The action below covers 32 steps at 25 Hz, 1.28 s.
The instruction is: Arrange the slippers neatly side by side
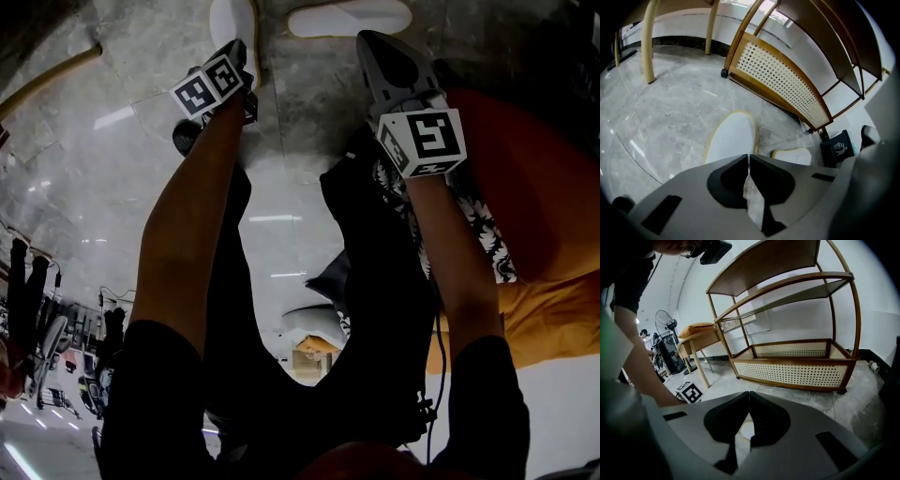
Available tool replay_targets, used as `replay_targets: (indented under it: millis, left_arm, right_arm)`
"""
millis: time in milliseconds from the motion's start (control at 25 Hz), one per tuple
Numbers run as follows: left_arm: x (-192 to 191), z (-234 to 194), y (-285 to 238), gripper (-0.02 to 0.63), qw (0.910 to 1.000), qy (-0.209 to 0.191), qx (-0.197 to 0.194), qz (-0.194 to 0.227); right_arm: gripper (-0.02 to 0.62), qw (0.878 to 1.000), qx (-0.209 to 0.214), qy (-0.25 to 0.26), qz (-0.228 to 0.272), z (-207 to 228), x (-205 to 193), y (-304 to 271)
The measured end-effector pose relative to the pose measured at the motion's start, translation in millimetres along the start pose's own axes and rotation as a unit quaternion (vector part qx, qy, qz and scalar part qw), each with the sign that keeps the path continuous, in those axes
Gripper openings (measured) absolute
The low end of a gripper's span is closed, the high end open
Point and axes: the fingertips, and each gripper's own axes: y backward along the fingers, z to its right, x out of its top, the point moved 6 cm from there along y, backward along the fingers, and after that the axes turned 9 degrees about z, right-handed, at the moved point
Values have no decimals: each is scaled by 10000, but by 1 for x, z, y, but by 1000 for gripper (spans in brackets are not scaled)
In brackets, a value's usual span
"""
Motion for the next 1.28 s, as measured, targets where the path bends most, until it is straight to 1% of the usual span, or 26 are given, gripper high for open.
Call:
replay_targets:
  millis: [280,440,600,840,880,1040,1120,1160,1240,1280]
  left_arm:
    - [-9,6,-6,26,9989,451,-2,103]
    - [-10,14,-7,26,9997,231,-113,19]
    - [-11,16,-7,26,9998,141,-108,-38]
    - [-10,19,-5,26,9981,-497,-247,-281]
    - [-10,19,-5,26,9978,-536,-253,-306]
    - [-14,17,-5,28,9985,-413,-212,-297]
    - [-17,16,-4,29,9983,-429,-227,-319]
    - [-17,17,-3,38,9981,-459,-241,-328]
    - [-16,19,-1,98,9977,-526,-275,-335]
    - [-15,20,1,112,9975,-553,-293,-338]
  right_arm:
    - [31,9998,-150,-163,14,11,-8,5]
    - [32,9996,-168,-238,-35,9,-12,10]
    - [32,9994,-143,-303,-67,4,-15,9]
    - [32,9994,-98,-339,-31,-3,-12,3]
    - [32,9994,-92,-341,-32,-3,-12,2]
    - [32,9995,-46,-300,-56,-6,-11,0]
    - [32,9996,-26,-285,-81,-7,-11,-1]
    - [32,9996,-20,-274,-94,-7,-10,-1]
    - [32,9996,-26,-252,-116,-7,-9,0]
    - [32,9996,-40,-247,-128,-7,-8,0]
